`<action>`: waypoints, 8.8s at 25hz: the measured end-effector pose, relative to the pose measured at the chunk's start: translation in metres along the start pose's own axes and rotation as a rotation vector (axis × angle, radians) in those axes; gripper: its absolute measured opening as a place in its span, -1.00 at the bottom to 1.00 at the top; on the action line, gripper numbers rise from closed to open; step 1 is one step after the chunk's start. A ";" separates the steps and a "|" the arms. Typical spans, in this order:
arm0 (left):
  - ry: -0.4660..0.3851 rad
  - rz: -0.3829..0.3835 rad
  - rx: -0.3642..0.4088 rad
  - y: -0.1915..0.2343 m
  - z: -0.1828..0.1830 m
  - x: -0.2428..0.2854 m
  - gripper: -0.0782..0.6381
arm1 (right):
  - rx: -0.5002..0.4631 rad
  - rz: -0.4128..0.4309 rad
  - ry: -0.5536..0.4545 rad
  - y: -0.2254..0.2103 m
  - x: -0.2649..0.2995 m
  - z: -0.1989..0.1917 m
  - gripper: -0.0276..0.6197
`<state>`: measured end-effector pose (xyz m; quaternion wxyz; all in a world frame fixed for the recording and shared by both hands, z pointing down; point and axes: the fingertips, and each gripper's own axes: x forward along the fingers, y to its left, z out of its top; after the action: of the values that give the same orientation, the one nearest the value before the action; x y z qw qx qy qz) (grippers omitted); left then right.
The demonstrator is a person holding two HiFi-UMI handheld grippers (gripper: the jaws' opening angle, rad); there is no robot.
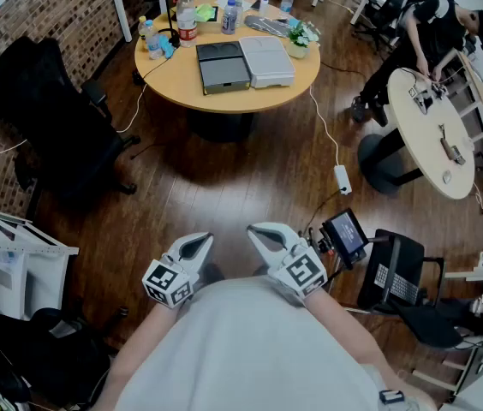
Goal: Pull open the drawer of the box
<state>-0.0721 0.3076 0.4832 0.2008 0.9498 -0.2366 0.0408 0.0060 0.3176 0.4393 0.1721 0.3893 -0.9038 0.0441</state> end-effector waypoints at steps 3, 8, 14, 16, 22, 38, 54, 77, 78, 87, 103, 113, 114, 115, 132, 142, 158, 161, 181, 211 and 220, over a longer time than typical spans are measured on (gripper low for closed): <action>0.032 0.021 0.015 0.007 -0.005 -0.003 -0.76 | -0.009 -0.022 0.020 0.002 -0.001 -0.001 -0.90; 0.077 0.043 0.004 0.015 -0.016 -0.004 -0.77 | 0.010 -0.048 0.041 0.005 -0.001 -0.011 -0.90; 0.129 0.044 0.006 0.023 -0.026 0.013 -0.76 | 0.040 -0.056 0.085 -0.014 0.008 -0.035 -0.90; 0.149 0.059 0.001 0.030 -0.030 0.022 -0.76 | 0.051 -0.054 0.087 -0.025 0.012 -0.042 -0.90; 0.186 0.061 0.017 0.055 -0.010 0.065 -0.76 | 0.045 -0.033 0.089 -0.078 0.036 -0.048 -0.90; 0.187 0.153 0.082 0.114 0.070 0.183 -0.76 | -0.006 0.035 0.030 -0.224 0.077 -0.027 -0.90; 0.230 0.127 0.044 0.174 0.072 0.202 -0.76 | -0.027 0.018 0.132 -0.268 0.136 -0.044 -0.90; 0.286 -0.072 0.076 0.329 0.115 0.171 -0.76 | -0.221 -0.168 0.384 -0.295 0.282 -0.028 -0.90; 0.290 -0.075 0.083 0.332 0.115 0.170 -0.76 | -0.230 -0.177 0.398 -0.298 0.284 -0.030 -0.90; 0.305 -0.059 0.061 0.335 0.116 0.186 -0.76 | -0.315 -0.201 0.472 -0.324 0.292 -0.049 -0.90; 0.306 -0.001 -0.021 0.330 0.096 0.240 -0.76 | -0.433 -0.249 0.501 -0.384 0.313 -0.080 -0.89; 0.306 0.031 -0.072 0.346 0.078 0.242 -0.76 | -0.558 -0.272 0.549 -0.402 0.338 -0.083 -0.86; 0.307 0.033 -0.079 0.346 0.075 0.241 -0.76 | -0.575 -0.271 0.554 -0.403 0.342 -0.084 -0.84; 0.308 0.034 -0.086 0.347 0.072 0.241 -0.76 | -0.589 -0.269 0.560 -0.404 0.346 -0.085 -0.82; 0.288 0.021 -0.088 0.353 0.068 0.240 -0.76 | -0.760 -0.311 0.632 -0.425 0.387 -0.112 -0.59; 0.304 -0.012 -0.080 0.333 0.065 0.244 -0.76 | -0.827 -0.345 0.622 -0.439 0.393 -0.113 -0.58; 0.334 0.003 -0.056 0.325 0.060 0.237 -0.76 | -1.016 -0.325 0.705 -0.440 0.400 -0.132 -0.39; 0.339 0.001 -0.053 0.321 0.058 0.235 -0.76 | -1.016 -0.324 0.705 -0.439 0.401 -0.133 -0.39; 0.309 0.018 -0.060 0.322 0.066 0.231 -0.76 | -0.909 -0.193 0.782 -0.430 0.389 -0.130 -0.45; 0.311 -0.085 0.026 0.306 0.086 0.227 -0.76 | -0.800 -0.083 0.861 -0.398 0.372 -0.138 -0.63; 0.326 -0.140 0.051 0.302 0.091 0.226 -0.76 | -0.754 -0.012 0.877 -0.389 0.371 -0.142 -0.63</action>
<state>-0.0144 -0.0709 0.5481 0.2146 0.9496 -0.1331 0.1859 0.0887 -0.1773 0.6796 0.6576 0.2514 -0.6992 -0.1246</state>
